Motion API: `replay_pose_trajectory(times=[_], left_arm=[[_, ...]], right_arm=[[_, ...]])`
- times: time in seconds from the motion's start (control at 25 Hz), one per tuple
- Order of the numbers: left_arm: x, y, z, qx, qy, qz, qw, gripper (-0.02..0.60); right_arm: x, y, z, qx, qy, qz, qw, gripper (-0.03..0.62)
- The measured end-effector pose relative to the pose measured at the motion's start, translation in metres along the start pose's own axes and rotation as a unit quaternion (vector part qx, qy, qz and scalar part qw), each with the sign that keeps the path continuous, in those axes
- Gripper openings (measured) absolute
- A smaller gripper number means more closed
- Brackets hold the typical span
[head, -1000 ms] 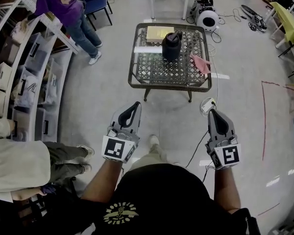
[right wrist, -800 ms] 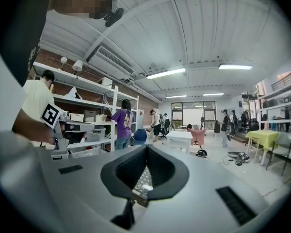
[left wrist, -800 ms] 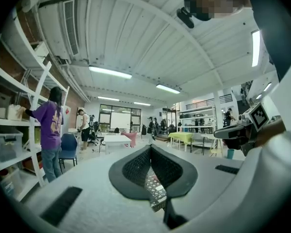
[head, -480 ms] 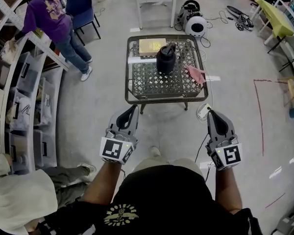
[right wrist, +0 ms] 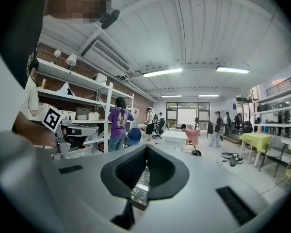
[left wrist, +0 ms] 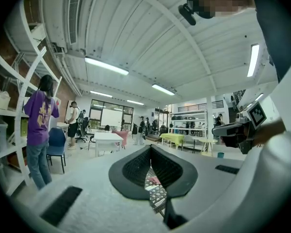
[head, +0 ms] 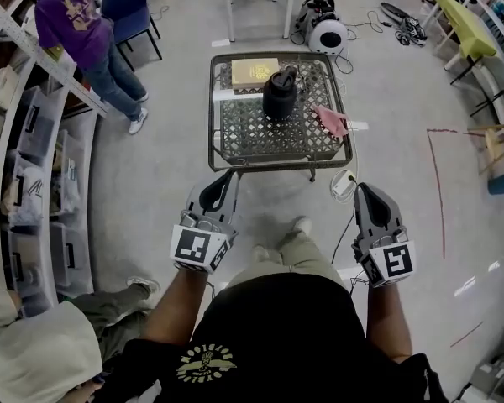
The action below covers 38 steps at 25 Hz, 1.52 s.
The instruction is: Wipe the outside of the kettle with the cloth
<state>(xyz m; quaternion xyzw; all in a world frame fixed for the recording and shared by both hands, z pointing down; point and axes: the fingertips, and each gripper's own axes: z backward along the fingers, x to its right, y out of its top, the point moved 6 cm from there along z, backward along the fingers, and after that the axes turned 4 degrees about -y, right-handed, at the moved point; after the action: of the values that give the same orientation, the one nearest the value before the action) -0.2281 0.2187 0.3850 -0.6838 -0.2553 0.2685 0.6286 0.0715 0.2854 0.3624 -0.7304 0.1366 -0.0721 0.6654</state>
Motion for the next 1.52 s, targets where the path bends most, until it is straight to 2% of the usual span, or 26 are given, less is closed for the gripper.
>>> replay_pose_trajectory(times=[0.24,0.52,1.2,1.52], left_arm=[[-0.012,-0.018,0.001,-0.024,0.013,0.021,0.9994,0.009],[-0.013,-0.019,-0.023,-0.037,0.003,0.014,0.9992,0.009],[-0.039,-0.016,-0.085,-0.047,0.014,0.023,0.9985,0.009],[-0.042,-0.015,-0.124,-0.049,0.009,0.021,0.9986,0.009]], right_arm=[[-0.005,-0.004,-0.007,-0.007,0.015,0.005,1.000,0.011],[0.008,-0.001,-0.028,-0.004,0.021,-0.002,1.000,0.011],[0.044,-0.009,-0.095,-0.015,0.045,-0.007,0.999,0.011],[0.076,-0.012,-0.115,-0.017,0.041,-0.007,0.999,0.011]])
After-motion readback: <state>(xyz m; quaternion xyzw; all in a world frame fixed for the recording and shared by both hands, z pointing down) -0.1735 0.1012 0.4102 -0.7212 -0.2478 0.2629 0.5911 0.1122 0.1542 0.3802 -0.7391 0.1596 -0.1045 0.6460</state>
